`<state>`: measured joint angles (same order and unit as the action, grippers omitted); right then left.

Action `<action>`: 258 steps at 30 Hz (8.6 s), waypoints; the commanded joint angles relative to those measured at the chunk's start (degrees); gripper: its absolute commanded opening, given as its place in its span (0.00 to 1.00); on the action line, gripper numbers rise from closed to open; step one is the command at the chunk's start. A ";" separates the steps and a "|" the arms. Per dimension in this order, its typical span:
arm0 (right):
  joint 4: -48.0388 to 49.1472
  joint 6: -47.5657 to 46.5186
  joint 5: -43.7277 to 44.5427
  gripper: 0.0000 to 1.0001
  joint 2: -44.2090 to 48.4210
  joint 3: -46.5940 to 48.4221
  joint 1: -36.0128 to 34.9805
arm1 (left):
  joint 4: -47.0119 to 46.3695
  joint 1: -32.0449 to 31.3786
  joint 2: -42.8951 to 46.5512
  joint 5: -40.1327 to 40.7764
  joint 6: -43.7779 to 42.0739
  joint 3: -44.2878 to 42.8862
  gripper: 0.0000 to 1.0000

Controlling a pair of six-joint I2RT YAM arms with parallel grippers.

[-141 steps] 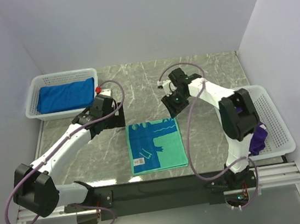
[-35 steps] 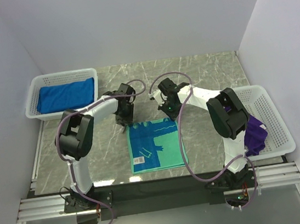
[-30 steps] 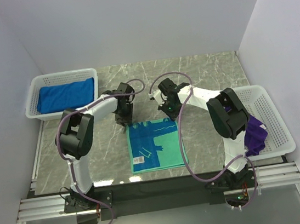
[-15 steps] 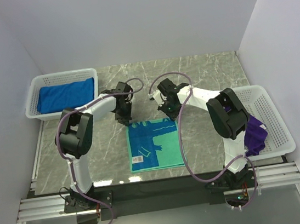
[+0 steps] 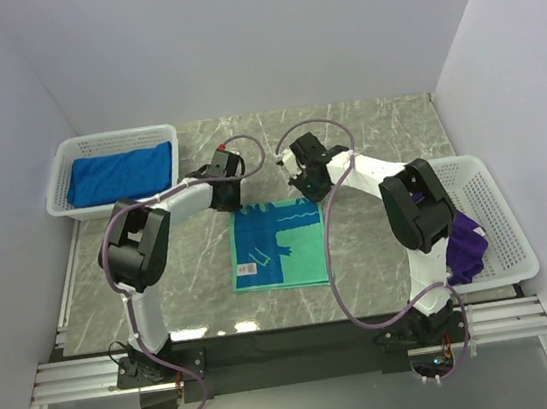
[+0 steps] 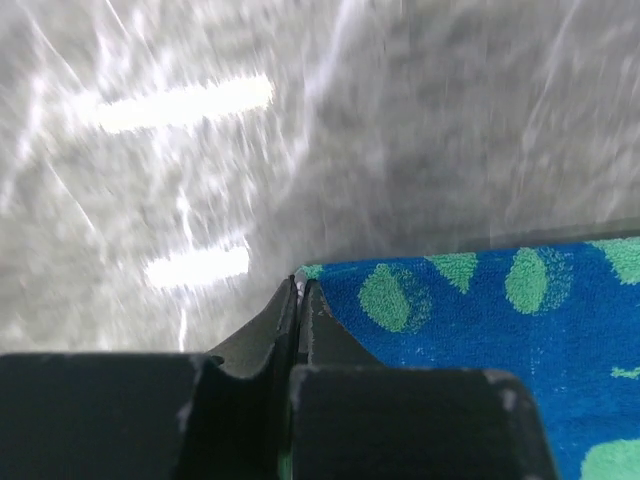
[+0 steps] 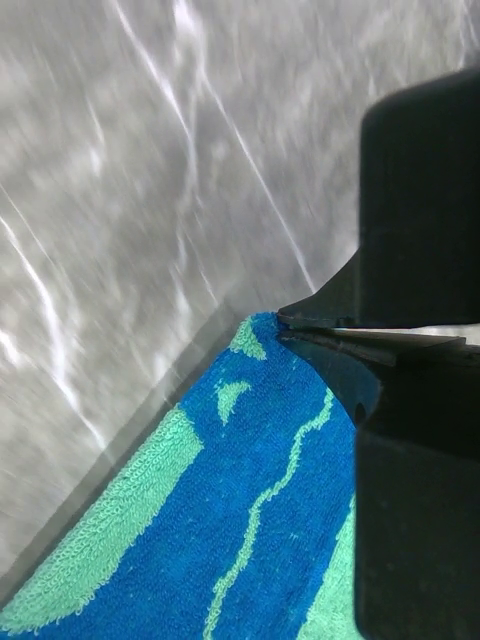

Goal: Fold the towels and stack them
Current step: Fold the towel, then neatly place the folded towel into the bin

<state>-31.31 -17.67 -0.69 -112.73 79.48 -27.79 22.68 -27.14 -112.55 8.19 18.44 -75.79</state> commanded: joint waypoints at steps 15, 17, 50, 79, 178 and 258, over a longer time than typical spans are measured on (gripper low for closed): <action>15.83 1.94 15.18 0.00 13.58 -9.42 -0.16 | -25.22 -0.02 18.49 6.14 -4.29 17.68 0.01; 17.33 2.46 16.33 0.00 15.42 -11.79 -1.03 | -26.27 -0.63 20.00 6.75 -4.11 19.09 0.01; 8.20 16.53 25.30 0.00 34.24 -31.32 -15.10 | -8.45 -12.85 42.59 14.32 21.73 37.47 0.01; 3.98 14.77 24.24 0.06 20.27 -30.18 -19.32 | -6.95 -14.79 34.51 10.18 28.67 40.46 0.03; 101.27 74.36 2.80 0.37 8.66 -67.88 -0.60 | -46.24 -13.74 25.10 13.61 45.11 50.92 0.50; -0.24 33.31 18.70 0.60 -12.69 12.81 -43.31 | 6.50 22.92 67.29 2.10 17.07 32.81 0.99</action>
<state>-31.38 15.88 16.73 -123.11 91.92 -71.22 30.87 -4.58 -45.84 11.33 36.18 -43.31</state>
